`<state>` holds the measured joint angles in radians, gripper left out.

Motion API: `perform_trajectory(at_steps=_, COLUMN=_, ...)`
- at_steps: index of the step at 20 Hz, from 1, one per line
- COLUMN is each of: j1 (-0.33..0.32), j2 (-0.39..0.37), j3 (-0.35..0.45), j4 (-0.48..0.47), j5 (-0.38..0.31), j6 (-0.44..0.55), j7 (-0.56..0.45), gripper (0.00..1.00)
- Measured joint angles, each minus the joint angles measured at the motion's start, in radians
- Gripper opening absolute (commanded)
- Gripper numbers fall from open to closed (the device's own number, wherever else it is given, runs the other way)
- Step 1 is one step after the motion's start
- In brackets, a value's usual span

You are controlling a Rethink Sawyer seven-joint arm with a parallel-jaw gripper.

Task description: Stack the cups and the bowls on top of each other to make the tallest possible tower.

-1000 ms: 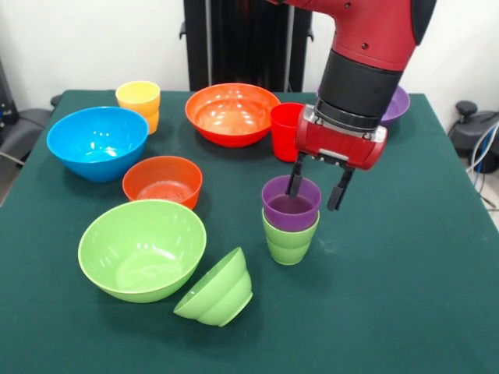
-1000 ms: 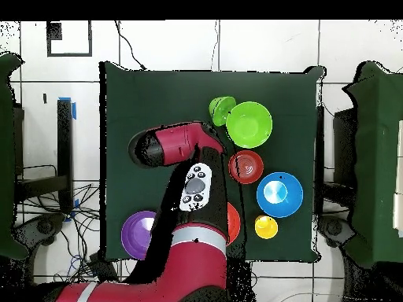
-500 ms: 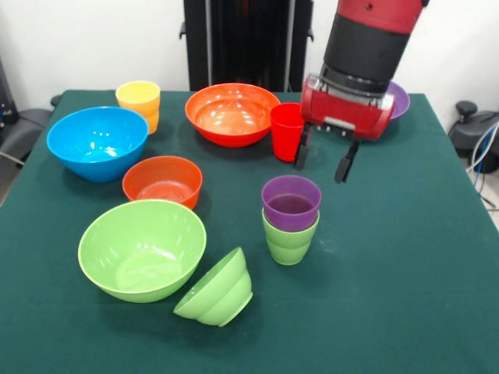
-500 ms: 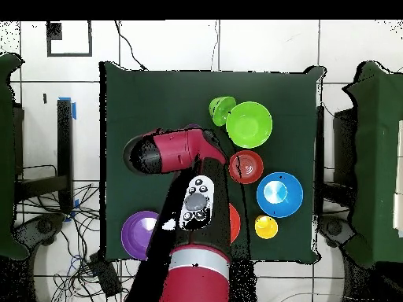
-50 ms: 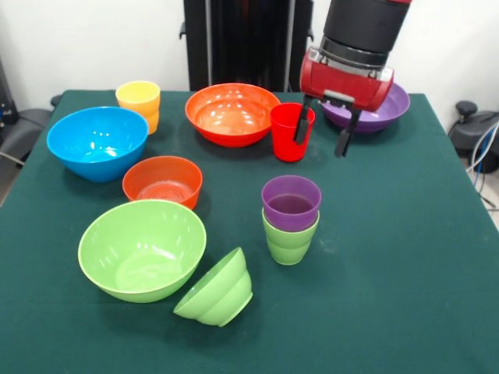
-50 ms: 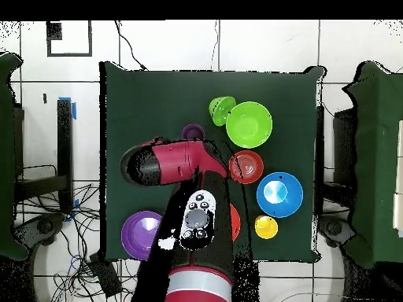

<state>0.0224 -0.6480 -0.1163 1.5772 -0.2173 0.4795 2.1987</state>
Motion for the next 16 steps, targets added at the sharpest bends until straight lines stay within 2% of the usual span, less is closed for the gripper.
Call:
perform_trajectory(at_steps=6, j1=0.006, j2=-0.026, j3=0.001, j4=0.079, j5=-0.001, j6=-0.02, j7=0.0, gripper=1.0)
perform_trajectory(at_steps=12, j1=0.028, j2=-0.022, j3=0.001, j4=0.146, j5=-0.001, j6=-0.082, j7=0.0, gripper=1.0)
perform_trajectory(at_steps=16, j1=0.053, j2=-0.013, j3=-0.001, j4=0.193, j5=0.0, j6=-0.157, j7=0.0, gripper=1.0)
